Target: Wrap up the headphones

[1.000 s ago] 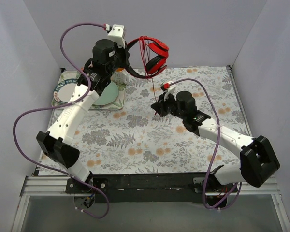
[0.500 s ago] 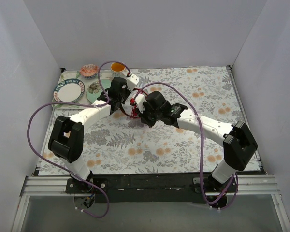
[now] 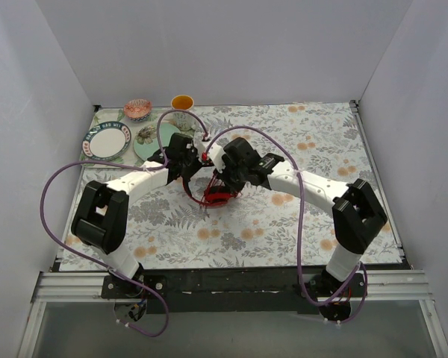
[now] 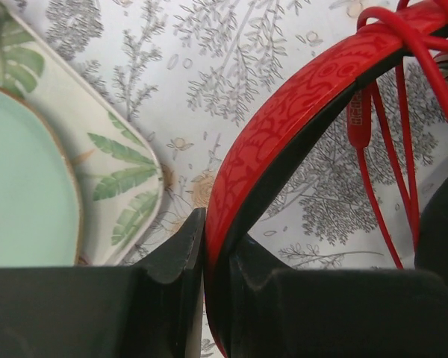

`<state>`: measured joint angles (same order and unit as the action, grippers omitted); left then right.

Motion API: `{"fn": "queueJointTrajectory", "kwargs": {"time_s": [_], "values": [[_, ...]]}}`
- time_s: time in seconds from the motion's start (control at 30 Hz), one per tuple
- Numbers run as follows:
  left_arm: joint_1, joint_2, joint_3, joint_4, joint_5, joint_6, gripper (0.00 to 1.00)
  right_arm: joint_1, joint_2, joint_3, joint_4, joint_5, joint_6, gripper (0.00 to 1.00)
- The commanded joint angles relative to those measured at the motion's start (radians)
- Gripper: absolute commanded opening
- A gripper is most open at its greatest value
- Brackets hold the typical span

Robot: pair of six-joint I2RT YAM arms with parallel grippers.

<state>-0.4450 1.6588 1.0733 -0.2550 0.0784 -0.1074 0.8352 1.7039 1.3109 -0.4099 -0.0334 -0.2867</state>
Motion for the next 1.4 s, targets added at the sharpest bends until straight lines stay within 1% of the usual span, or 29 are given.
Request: {"fn": "queueJointTrajectory", "kwargs": {"time_s": [0.0, 0.13, 0.27, 0.33, 0.37, 0.43, 0.57, 0.6, 0.63, 0.67, 0.77, 0.87, 0.93, 0.97, 1.0, 1.23, 1.37], "values": [[0.002, -0.008, -0.035, -0.118, 0.141, 0.072, 0.0, -0.053, 0.039, -0.006, 0.118, 0.076, -0.011, 0.19], [0.003, 0.012, -0.033, -0.107, 0.161, 0.052, 0.0, -0.054, 0.066, 0.013, 0.117, 0.046, 0.007, 0.25], [0.008, 0.036, -0.035, -0.093, 0.162, 0.032, 0.0, -0.059, 0.072, -0.007, 0.129, 0.04, 0.014, 0.26], [0.014, 0.045, -0.035, -0.089, 0.169, 0.014, 0.01, -0.065, 0.082, -0.013, 0.131, 0.04, 0.014, 0.24], [0.017, 0.045, -0.035, -0.083, 0.167, 0.005, 0.05, -0.068, 0.091, -0.015, 0.134, 0.04, 0.014, 0.23], [0.028, 0.047, -0.036, -0.066, 0.164, -0.024, 0.21, -0.077, 0.095, -0.024, 0.143, 0.004, 0.018, 0.22], [0.061, 0.045, -0.033, -0.017, 0.169, -0.092, 0.4, -0.097, 0.118, -0.035, 0.164, -0.042, 0.032, 0.25], [0.066, 0.047, -0.027, -0.018, 0.175, -0.1, 0.42, -0.102, 0.125, -0.032, 0.166, -0.051, 0.035, 0.25], [0.074, 0.047, -0.024, -0.018, 0.194, -0.109, 0.47, -0.107, 0.134, -0.026, 0.166, -0.06, 0.035, 0.25], [0.075, 0.045, -0.026, -0.015, 0.202, -0.127, 0.49, -0.11, 0.144, -0.022, 0.171, -0.084, 0.037, 0.25], [0.08, 0.026, -0.03, -0.001, 0.222, -0.153, 0.51, -0.12, 0.158, -0.015, 0.18, -0.108, 0.04, 0.25], [0.084, -0.005, -0.038, 0.022, 0.221, -0.161, 0.52, -0.131, 0.175, 0.013, 0.168, -0.103, 0.053, 0.32], [0.085, -0.03, -0.042, 0.034, 0.221, -0.172, 0.52, -0.13, 0.175, 0.027, 0.143, -0.103, 0.067, 0.55], [0.085, -0.036, -0.045, 0.034, 0.237, -0.172, 0.53, -0.128, 0.165, 0.027, 0.143, -0.134, 0.069, 0.72], [0.085, -0.045, -0.047, 0.036, 0.244, -0.176, 0.53, -0.127, 0.157, 0.025, 0.146, -0.151, 0.069, 0.93], [0.085, -0.09, -0.038, 0.03, 0.235, -0.193, 0.54, -0.113, 0.126, 0.025, 0.14, -0.194, 0.057, 0.92], [0.085, -0.073, -0.001, -0.029, 0.184, -0.256, 0.52, -0.119, 0.141, 0.051, 0.083, -0.137, 0.09, 0.91]]}}
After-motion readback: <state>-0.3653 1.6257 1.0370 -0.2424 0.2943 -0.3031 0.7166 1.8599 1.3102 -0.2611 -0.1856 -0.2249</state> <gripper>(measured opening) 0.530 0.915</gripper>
